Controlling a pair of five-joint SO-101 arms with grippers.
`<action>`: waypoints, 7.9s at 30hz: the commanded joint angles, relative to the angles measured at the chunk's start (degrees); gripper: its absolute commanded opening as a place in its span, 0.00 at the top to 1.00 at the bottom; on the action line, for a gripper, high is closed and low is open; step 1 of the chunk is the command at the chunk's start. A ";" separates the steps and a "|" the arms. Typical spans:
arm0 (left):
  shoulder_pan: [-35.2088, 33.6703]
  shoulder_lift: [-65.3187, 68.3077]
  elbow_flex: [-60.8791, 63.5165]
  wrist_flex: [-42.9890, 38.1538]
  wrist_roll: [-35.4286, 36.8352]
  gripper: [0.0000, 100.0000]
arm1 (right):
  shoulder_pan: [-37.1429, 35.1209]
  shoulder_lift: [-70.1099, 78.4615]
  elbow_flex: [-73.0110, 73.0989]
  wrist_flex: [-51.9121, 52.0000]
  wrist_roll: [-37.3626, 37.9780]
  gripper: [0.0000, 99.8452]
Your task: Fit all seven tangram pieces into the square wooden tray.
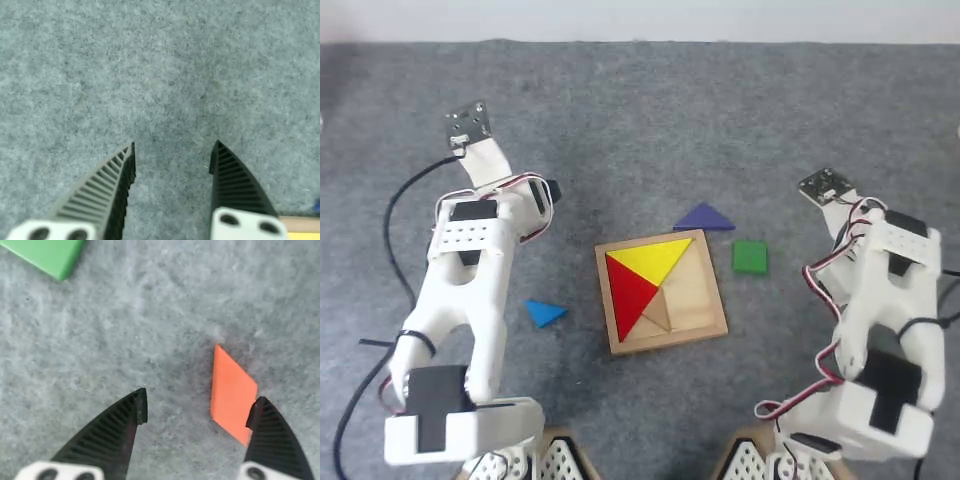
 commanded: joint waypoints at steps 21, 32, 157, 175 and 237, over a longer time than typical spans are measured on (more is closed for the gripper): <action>-0.53 -2.64 -0.31 -1.05 -0.62 0.76 | 8.13 26.59 -28.04 2.68 0.79 0.69; -0.53 -2.64 -0.31 -1.05 -0.62 0.76 | 9.54 26.86 -28.48 4.09 0.53 0.98; -0.53 -2.64 -0.31 -1.14 -0.70 0.76 | 5.67 15.78 -32.00 5.76 -37.19 0.96; -0.35 -2.64 -0.31 -1.14 -0.70 0.76 | 2.51 23.52 -32.26 7.08 -31.82 0.80; -0.44 -2.55 1.63 -4.92 -0.70 0.76 | 19.47 22.73 -44.31 14.02 -21.71 0.80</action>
